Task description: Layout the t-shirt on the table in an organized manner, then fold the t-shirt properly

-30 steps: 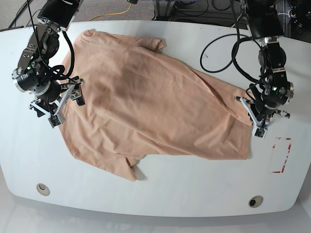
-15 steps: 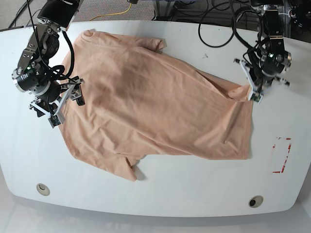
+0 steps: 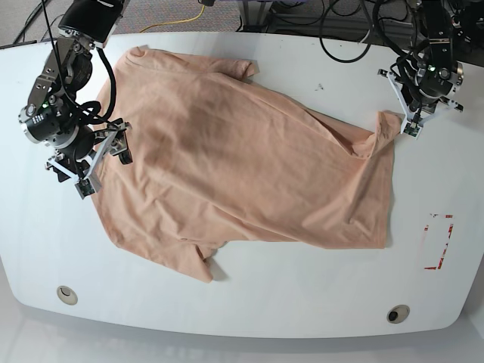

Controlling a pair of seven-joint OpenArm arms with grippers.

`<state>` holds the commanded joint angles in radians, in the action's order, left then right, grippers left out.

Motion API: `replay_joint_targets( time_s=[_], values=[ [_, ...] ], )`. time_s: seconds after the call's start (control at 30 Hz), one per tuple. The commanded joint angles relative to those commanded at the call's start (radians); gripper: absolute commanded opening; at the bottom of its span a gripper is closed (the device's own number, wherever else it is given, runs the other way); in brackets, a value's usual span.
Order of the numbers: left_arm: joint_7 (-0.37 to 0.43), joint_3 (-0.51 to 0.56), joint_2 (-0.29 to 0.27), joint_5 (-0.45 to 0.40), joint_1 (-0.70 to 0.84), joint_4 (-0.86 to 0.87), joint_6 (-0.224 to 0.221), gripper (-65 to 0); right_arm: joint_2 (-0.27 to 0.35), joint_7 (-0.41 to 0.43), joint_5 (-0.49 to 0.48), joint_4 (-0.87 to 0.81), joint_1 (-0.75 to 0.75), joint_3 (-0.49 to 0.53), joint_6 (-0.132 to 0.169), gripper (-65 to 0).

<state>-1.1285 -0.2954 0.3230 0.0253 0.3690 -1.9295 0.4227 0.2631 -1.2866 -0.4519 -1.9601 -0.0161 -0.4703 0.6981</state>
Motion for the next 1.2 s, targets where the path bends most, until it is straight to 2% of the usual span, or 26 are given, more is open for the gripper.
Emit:
replay_joint_targets(
  time_s=[0.2,0.27,0.33,0.47,0.6,0.7,0.83,1.0,1.07,1.2],
  values=[
    [-0.002,-0.002,0.032,0.003,0.005,0.0,0.0,-65.0,0.0,0.0,-0.002,0.0,0.0,0.0,0.0,-16.0],
    [-0.012,-0.003,0.034,0.005,0.005,-0.003,0.012,-65.0,0.0,0.0,-0.002,0.0,0.0,0.0,0.0,-16.0],
    [-0.034,-0.003,0.032,0.005,0.003,-0.005,0.06,-65.0,0.0,0.0,-0.002,0.0,0.0,0.0,0.0,-16.0],
    [-0.086,-0.003,0.021,0.005,-0.025,-0.006,0.189,-65.0,0.0,0.0,-0.003,0.0,0.0,0.0,0.0,-16.0],
    [-0.132,-0.003,-0.011,0.002,-0.058,-0.006,0.252,-65.0,0.0,0.0,-0.002,0.0,-0.002,0.0,0.0,-16.0],
    [-0.153,0.015,-0.015,0.0,-0.086,-0.006,0.27,-64.2,-0.002,0.0,-0.002,0.0,-0.005,0.0,0.0,-16.0],
    [-0.157,0.086,-0.017,0.0,-0.114,-0.005,0.267,-54.2,-0.002,0.0,-0.002,0.0,-0.006,0.0,0.0,-16.0],
    [-0.152,0.16,-0.038,0.0,-0.118,-0.005,0.267,-33.1,-0.003,0.0,-0.002,0.0,-0.006,0.002,0.0,-16.0],
    [-0.152,0.175,-0.048,0.0,-0.118,-0.005,0.267,-26.7,-0.012,0.0,-0.002,0.0,-0.008,0.002,0.0,-16.0],
    [-0.152,0.258,-0.051,0.0,-0.118,-0.006,0.267,-22.4,-0.018,0.0,-0.002,0.002,-0.008,0.002,0.0,-16.0]
  ],
)
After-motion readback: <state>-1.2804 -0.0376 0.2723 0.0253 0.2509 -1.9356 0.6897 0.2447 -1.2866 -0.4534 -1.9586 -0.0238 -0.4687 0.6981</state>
